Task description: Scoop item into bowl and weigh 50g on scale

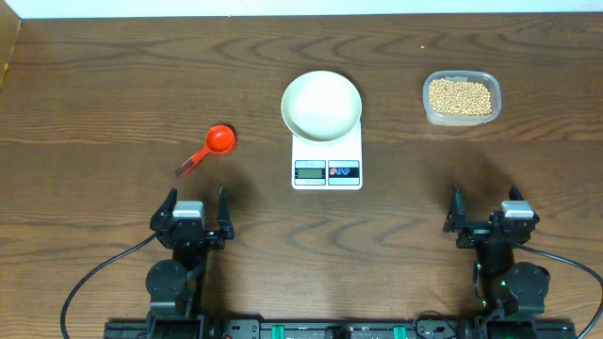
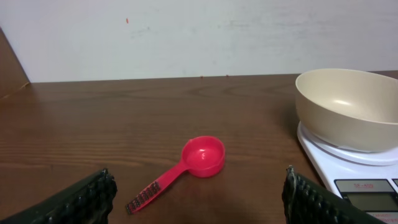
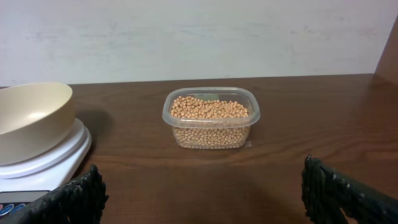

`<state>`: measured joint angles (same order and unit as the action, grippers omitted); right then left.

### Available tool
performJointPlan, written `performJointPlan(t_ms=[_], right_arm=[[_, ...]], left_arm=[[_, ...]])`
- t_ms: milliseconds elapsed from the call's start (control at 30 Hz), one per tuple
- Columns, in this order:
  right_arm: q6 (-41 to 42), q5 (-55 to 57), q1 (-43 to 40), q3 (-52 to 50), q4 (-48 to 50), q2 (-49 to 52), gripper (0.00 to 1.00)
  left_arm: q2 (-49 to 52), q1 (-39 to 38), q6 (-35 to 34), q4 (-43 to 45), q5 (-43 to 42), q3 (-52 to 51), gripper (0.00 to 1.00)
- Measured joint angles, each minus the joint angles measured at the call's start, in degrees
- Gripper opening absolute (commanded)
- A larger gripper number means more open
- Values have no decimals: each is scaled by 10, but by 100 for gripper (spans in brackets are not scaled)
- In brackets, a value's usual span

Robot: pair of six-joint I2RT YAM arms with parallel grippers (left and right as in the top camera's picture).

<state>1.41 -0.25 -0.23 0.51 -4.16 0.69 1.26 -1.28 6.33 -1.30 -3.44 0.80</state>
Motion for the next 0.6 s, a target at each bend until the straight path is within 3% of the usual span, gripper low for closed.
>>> performJointPlan(t_ms=[133, 600], right_arm=[[0, -2, 34, 0, 0, 0, 99], [0, -2, 34, 0, 0, 0, 99]], left_arm=[[0, 0, 0, 0, 0, 0, 88], [0, 0, 0, 0, 0, 0, 88]])
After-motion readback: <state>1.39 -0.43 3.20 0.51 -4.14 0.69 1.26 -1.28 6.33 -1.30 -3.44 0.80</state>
